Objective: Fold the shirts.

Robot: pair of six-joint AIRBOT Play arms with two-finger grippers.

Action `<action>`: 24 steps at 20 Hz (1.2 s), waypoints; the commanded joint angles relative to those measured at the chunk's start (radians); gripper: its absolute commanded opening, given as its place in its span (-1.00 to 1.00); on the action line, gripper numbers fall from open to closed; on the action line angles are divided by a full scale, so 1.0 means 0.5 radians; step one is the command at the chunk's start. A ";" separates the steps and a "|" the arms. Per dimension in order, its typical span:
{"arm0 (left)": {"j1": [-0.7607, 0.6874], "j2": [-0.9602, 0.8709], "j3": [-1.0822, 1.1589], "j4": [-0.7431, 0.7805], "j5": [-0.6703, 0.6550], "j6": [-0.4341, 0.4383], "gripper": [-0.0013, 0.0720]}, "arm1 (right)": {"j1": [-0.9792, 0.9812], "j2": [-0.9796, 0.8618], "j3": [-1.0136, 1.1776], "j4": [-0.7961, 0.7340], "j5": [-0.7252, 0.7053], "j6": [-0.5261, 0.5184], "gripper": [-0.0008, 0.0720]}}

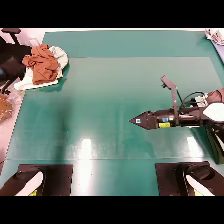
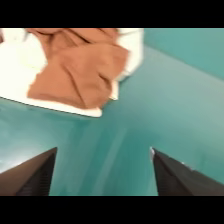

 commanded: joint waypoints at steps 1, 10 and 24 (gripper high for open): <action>0.131 -0.726 0.591 0.027 -0.356 0.056 0.86 | 0.010 0.179 0.001 -0.053 -0.079 0.000 -0.92; 0.161 -1.293 0.821 -0.216 0.035 0.582 0.86 | -0.002 0.447 0.001 -0.271 -0.294 0.100 -0.92; 0.161 -1.727 1.093 -0.427 -0.062 0.777 -0.88 | -0.002 0.448 0.001 -0.271 -0.302 0.289 -0.92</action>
